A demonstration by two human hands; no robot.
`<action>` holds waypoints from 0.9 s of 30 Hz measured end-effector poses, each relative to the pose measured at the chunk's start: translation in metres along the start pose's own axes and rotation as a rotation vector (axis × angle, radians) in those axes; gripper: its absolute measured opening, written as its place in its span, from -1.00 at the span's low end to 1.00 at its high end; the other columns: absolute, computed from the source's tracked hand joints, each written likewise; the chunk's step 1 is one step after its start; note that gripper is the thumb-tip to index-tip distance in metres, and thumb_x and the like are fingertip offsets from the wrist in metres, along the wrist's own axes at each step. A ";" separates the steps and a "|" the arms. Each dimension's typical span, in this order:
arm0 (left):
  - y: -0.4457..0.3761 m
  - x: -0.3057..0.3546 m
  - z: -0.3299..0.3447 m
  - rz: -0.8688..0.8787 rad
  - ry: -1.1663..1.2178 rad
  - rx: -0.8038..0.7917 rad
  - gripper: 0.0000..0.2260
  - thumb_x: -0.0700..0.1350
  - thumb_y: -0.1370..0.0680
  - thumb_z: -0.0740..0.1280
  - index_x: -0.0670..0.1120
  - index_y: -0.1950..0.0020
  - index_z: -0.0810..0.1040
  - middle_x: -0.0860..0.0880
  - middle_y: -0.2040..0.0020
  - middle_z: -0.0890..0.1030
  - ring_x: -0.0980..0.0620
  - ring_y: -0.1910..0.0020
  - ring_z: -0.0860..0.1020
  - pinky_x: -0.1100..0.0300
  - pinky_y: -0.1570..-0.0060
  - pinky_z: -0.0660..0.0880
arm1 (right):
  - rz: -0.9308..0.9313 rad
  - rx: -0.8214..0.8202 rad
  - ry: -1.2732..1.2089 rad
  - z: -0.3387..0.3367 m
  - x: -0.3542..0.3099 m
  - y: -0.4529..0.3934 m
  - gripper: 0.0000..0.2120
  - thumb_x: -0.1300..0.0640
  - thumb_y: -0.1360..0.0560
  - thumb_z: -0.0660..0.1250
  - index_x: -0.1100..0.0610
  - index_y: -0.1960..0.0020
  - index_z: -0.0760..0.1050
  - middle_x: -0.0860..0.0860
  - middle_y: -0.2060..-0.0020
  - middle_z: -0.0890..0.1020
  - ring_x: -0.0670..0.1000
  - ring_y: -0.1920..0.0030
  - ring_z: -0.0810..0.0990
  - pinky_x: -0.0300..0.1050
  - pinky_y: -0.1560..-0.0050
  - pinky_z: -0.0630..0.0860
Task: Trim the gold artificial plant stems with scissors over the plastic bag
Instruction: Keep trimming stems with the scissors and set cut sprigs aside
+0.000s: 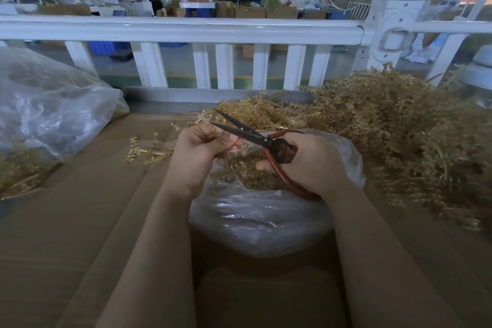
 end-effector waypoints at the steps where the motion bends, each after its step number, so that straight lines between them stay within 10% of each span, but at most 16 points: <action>1: 0.000 0.000 0.000 0.003 -0.003 0.000 -0.93 -0.38 -0.52 0.35 -0.27 0.12 0.61 -0.06 0.30 0.67 0.04 0.34 0.60 0.23 0.27 0.52 | -0.004 0.004 0.002 0.000 0.000 0.000 -0.45 -0.63 -0.17 0.22 -0.15 0.30 0.44 -0.21 0.43 0.53 -0.24 0.30 0.53 -0.29 0.39 0.27; 27: 0.004 -0.002 0.007 -0.156 0.091 0.017 -0.84 -0.14 -0.59 0.34 -0.02 0.19 0.60 0.04 0.37 0.51 0.05 0.41 0.46 0.18 0.36 0.43 | 0.080 -0.001 -0.093 0.001 0.007 0.001 -0.39 -0.60 -0.17 0.28 -0.03 0.33 0.49 -0.28 0.36 0.57 -0.25 0.28 0.54 -0.27 0.43 0.26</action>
Point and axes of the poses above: each hand's wrist, its own y-axis away from the middle knuckle, its own z-axis out of the palm, x = y × z, the point moved 6 cm from there along -y, towards the middle knuckle
